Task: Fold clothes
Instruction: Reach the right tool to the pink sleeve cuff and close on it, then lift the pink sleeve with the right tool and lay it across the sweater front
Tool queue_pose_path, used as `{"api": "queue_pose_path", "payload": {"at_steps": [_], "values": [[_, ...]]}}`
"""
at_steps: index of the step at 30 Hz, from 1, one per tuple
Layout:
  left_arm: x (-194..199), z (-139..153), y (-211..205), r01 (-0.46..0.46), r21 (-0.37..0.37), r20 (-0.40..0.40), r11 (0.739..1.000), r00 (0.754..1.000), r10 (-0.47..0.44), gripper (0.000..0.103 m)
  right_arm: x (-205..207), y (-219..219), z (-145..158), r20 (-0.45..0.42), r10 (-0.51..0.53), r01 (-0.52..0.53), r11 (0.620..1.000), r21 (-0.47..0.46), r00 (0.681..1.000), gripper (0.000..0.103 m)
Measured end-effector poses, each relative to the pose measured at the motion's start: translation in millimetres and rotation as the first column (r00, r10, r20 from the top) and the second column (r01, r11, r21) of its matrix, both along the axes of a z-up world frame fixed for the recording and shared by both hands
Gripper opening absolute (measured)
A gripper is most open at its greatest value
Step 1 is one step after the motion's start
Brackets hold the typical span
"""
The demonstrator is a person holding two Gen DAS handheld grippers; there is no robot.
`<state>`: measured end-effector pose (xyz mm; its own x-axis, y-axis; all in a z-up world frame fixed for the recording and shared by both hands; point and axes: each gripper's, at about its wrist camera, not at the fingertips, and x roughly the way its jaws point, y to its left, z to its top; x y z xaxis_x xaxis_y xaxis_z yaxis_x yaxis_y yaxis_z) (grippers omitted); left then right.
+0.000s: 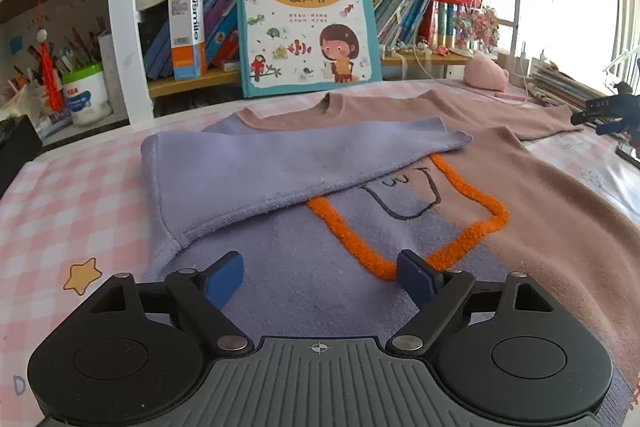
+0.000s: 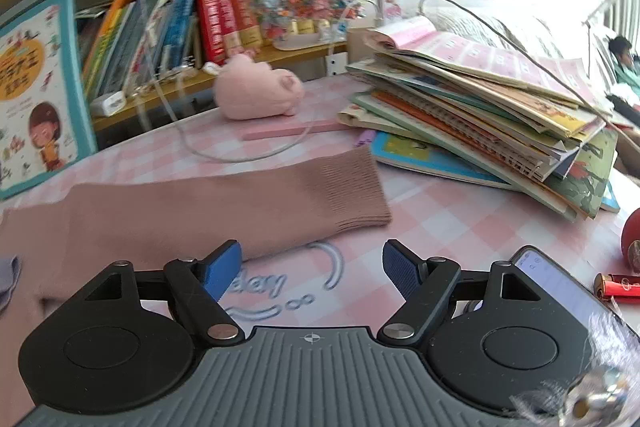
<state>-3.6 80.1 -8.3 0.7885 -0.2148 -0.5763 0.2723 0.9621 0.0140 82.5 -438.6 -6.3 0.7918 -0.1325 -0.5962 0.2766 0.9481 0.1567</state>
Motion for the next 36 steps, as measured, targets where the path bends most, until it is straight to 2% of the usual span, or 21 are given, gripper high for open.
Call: {"api": "queue_pose_path", "payload": {"at_steps": [3,6,9,13,16,19,21,23,27,32,36], "values": [[0,-1,0,-0.002,0.001,-0.002,1.000,1.000,0.002,0.087,7,-10,-1,0.004,-0.015,0.015,1.000,0.017,1.000,0.072],[0,-1,-1,-0.007,0.006,-0.004,1.000,1.000,0.007,0.088,17,-19,-2,-0.002,-0.033,0.033,0.999,0.026,0.999,0.062],[0,-1,-2,-0.010,0.012,-0.007,1.000,1.000,0.010,0.088,24,-24,-3,-0.006,-0.043,0.043,0.999,0.010,0.999,0.058],[1,-1,-3,-0.012,0.017,-0.012,1.000,1.000,0.012,0.088,34,-26,-8,-0.024,-0.051,0.050,0.998,-0.027,0.998,0.058],[1,-2,-3,-0.012,0.020,-0.015,1.000,1.000,0.012,0.088,37,-26,-12,-0.037,-0.038,0.036,0.999,-0.037,0.999,0.051],[2,-2,-3,-0.011,0.018,-0.020,1.000,1.000,0.012,0.088,38,-22,-15,-0.034,-0.023,0.020,0.998,-0.064,0.999,0.041],[2,-2,-3,-0.012,0.019,-0.021,1.000,1.000,0.012,0.089,38,-23,-13,-0.030,-0.002,0.001,1.000,-0.025,1.000,0.009],[2,-2,-3,-0.011,0.019,-0.021,1.000,1.000,0.012,0.089,39,-24,-12,-0.025,0.021,-0.020,1.000,0.022,0.999,0.009],[2,-2,-4,-0.012,0.019,-0.022,1.000,1.000,0.013,0.089,35,-15,2,0.022,0.040,-0.040,0.999,0.002,0.999,0.009],[2,-3,-4,-0.011,0.018,-0.025,1.000,1.000,0.012,0.089,31,-2,31,0.103,0.085,-0.089,0.995,0.038,0.991,0.009],[2,-3,-4,-0.012,0.021,-0.024,1.000,1.000,0.012,0.089,31,23,57,0.151,0.160,-0.169,0.984,0.049,0.976,0.009]]}}
